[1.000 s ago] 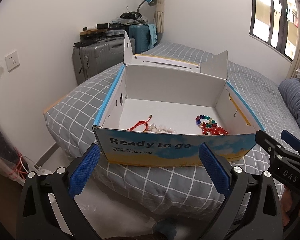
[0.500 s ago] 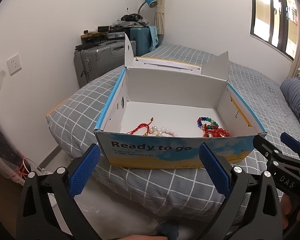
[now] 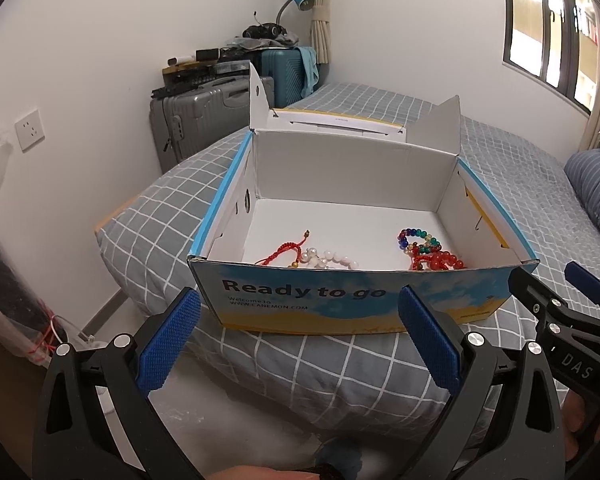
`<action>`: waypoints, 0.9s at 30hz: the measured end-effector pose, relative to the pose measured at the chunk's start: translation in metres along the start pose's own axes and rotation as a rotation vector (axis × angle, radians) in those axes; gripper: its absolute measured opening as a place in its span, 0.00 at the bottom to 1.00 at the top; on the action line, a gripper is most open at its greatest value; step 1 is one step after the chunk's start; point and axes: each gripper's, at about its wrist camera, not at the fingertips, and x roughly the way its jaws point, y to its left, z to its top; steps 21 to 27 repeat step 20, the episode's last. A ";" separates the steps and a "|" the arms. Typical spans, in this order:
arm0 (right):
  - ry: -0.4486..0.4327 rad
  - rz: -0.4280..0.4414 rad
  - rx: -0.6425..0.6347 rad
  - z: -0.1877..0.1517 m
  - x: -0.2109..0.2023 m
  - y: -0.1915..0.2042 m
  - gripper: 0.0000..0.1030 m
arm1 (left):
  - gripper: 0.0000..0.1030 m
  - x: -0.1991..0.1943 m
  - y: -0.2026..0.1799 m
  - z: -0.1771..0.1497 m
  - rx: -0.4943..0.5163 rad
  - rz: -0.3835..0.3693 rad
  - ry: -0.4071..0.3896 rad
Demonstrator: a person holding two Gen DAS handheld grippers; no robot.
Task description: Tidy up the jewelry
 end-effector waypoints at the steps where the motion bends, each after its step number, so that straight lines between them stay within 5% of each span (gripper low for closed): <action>1: 0.000 0.000 -0.001 0.000 0.000 0.000 0.93 | 0.94 0.000 0.000 0.000 0.000 0.000 -0.001; 27: 0.006 0.003 0.002 -0.002 0.001 0.001 0.93 | 0.95 -0.001 -0.005 -0.002 0.013 -0.011 0.000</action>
